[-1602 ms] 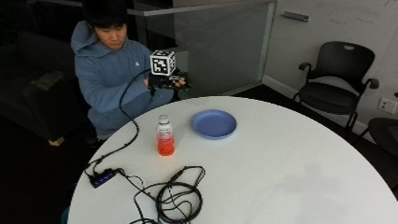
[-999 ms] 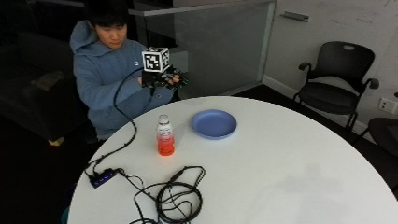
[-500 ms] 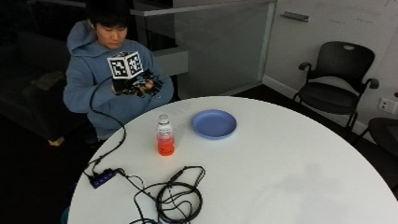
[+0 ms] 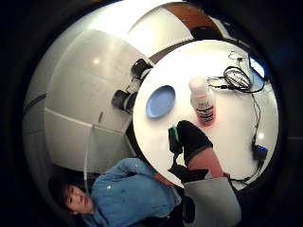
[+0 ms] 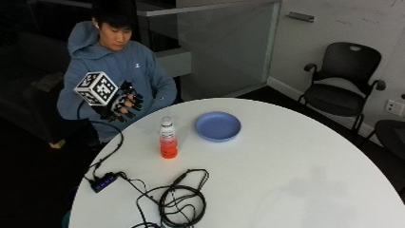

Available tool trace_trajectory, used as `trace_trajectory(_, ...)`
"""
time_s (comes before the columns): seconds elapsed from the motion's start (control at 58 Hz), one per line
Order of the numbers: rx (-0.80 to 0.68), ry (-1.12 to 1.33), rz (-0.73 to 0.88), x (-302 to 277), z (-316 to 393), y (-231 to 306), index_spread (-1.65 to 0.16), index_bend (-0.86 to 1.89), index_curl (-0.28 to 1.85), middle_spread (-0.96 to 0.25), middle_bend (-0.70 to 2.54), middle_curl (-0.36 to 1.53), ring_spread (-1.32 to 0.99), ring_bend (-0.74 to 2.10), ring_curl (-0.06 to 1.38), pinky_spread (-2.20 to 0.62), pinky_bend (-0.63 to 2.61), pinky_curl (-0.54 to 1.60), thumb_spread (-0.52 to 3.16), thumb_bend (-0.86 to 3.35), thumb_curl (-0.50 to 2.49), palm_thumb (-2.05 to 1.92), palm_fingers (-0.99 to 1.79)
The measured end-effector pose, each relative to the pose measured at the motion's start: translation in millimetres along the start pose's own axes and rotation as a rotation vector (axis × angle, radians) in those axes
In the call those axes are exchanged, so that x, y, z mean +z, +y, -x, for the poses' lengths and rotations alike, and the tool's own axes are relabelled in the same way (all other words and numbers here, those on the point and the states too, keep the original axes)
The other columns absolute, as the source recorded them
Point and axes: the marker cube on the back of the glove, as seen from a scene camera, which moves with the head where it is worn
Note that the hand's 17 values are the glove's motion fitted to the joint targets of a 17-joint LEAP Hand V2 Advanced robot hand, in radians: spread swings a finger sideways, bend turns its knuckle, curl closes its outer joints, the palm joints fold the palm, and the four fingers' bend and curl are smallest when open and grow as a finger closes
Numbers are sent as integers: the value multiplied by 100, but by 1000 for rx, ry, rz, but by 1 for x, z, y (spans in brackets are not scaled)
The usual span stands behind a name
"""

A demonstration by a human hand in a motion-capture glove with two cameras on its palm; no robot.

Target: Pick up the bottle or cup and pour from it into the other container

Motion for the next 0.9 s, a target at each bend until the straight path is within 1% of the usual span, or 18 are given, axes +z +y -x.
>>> trace_trajectory(0.396, 35, -510, -115, 38, -59, -13, -38, 13, 22, 0, 19, 32, 17, 47, 30, 27, 57, 26, 96, -3, 40, 66, 16)
trace_trajectory(0.603, 64, -662, -145, 65, -71, -18, -38, 13, 22, 0, 19, 32, 17, 49, 30, 28, 60, 27, 94, -3, 40, 67, 15)
trace_trajectory(0.896, 76, -852, -123, 122, -59, -31, -38, 11, 20, 2, 19, 32, 17, 53, 30, 28, 66, 29, 92, -3, 39, 67, 9)
